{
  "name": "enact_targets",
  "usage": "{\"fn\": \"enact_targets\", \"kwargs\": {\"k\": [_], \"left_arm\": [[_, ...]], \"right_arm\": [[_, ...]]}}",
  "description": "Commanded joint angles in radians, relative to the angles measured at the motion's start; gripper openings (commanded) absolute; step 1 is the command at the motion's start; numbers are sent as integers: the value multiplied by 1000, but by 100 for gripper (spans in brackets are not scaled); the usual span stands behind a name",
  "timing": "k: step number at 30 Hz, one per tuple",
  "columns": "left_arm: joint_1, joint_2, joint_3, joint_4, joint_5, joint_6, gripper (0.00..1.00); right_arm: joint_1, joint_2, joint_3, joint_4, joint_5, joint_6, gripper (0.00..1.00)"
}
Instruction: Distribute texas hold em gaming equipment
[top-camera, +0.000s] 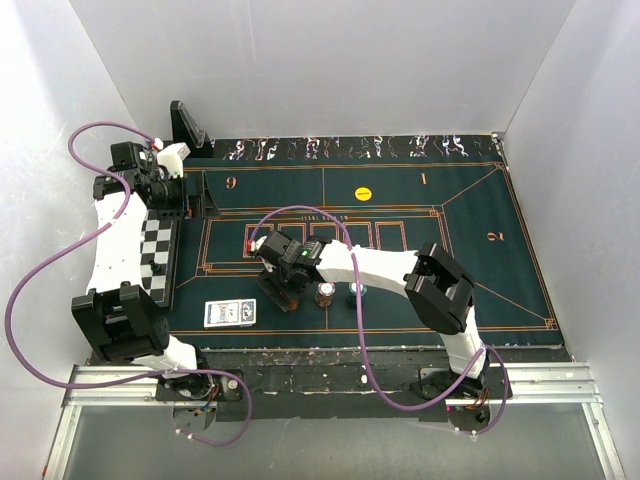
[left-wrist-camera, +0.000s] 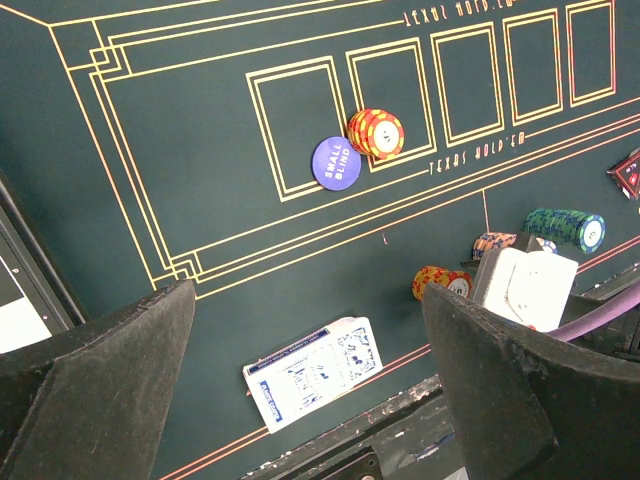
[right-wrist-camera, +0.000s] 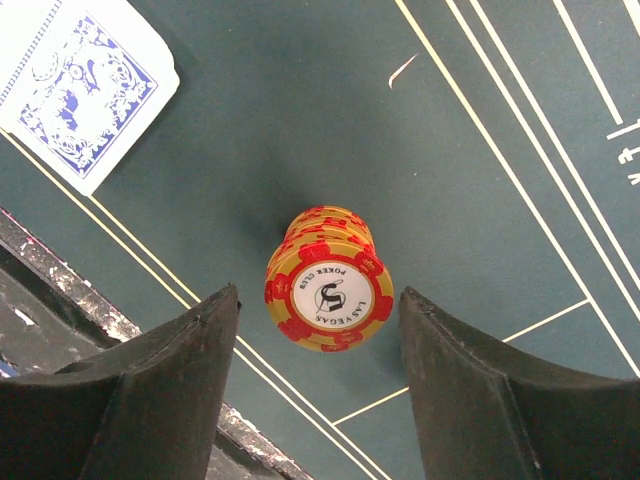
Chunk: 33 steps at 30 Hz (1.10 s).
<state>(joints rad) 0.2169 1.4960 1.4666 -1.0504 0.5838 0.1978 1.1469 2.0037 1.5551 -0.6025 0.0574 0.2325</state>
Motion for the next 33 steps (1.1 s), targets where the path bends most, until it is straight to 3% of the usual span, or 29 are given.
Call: {"fn": "enact_targets", "kwargs": {"k": [1, 8, 22, 29, 33], "left_arm": [[7, -45, 5, 0, 2, 2, 98], [6, -49, -2, 6, -4, 5, 98], [7, -52, 9, 1, -4, 2, 98], [7, -54, 11, 1, -7, 3, 98], [7, -49, 12, 0, -7, 9, 98]], "right_arm": [[4, 4, 42, -2, 13, 7, 68], [5, 6, 39, 0, 22, 16, 43], [-6, -106, 5, 59, 93, 14, 2], [-48, -210, -72, 155, 130, 14, 1], [-139, -233, -70, 141, 139, 19, 1]]}}
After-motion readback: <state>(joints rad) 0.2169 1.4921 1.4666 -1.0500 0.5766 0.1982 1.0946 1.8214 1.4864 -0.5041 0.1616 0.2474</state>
